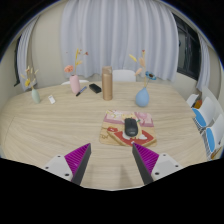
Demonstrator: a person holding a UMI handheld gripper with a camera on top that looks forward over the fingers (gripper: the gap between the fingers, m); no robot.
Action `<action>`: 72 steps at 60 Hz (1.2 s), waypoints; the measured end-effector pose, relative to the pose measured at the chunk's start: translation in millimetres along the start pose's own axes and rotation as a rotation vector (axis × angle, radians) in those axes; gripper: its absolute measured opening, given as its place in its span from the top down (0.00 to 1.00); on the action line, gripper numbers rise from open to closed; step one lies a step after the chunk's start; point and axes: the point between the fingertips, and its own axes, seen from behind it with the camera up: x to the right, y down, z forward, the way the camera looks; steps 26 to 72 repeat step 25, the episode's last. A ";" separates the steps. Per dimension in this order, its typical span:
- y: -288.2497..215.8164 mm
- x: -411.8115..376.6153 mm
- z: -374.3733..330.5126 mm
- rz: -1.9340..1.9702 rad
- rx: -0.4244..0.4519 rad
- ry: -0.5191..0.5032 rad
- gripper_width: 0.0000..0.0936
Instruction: Arrange mouse
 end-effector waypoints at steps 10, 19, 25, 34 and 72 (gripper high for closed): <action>21.6 -18.3 -28.4 -0.016 -0.010 -0.003 0.09; 34.6 -30.2 -36.8 -0.011 -0.026 -0.007 0.09; 38.0 -35.0 -38.5 -0.017 -0.024 0.001 0.09; 38.0 -35.0 -38.5 -0.017 -0.024 0.001 0.09; 38.0 -35.0 -38.5 -0.017 -0.024 0.001 0.09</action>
